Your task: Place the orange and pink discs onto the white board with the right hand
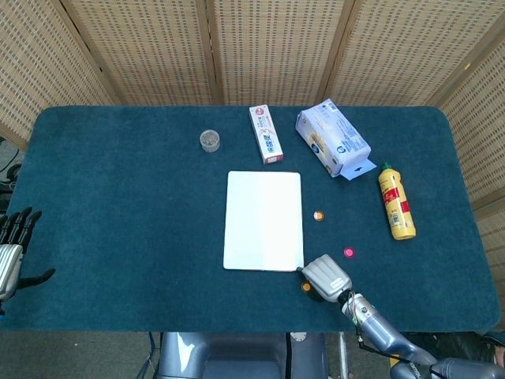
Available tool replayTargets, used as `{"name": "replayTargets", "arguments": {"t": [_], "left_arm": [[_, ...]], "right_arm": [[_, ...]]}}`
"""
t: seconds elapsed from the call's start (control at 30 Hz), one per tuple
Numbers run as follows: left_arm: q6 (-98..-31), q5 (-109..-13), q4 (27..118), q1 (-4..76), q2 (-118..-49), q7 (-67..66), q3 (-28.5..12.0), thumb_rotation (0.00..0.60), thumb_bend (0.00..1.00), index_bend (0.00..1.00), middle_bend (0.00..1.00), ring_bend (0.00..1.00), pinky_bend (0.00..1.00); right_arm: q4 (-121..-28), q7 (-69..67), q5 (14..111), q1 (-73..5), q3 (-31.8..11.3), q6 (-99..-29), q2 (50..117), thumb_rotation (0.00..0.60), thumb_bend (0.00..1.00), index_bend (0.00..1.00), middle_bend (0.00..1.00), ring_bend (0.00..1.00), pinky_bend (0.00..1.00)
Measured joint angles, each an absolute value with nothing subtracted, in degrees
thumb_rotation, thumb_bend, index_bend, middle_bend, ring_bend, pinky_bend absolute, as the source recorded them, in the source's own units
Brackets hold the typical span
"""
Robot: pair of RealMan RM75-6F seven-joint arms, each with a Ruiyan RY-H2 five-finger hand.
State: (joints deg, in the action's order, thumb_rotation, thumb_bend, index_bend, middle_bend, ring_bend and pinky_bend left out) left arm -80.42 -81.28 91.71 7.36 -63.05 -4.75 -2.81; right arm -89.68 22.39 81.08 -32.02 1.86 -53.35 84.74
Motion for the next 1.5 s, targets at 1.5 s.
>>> {"name": "replayTargets", "arguments": {"t": [1.5], "left_arm": [[-76.91, -78.83, 90.72, 8.86, -62.02, -1.84, -3.69, 0.6, 0.0, 0.0, 0.0, 0.0, 0.0]], "right_arm": [[-76.87, 39.57, 45.89, -54.39, -15.33, -50.67, 97.37, 0.6, 0.34, 0.35, 0.96, 0.95, 1.0]]}}
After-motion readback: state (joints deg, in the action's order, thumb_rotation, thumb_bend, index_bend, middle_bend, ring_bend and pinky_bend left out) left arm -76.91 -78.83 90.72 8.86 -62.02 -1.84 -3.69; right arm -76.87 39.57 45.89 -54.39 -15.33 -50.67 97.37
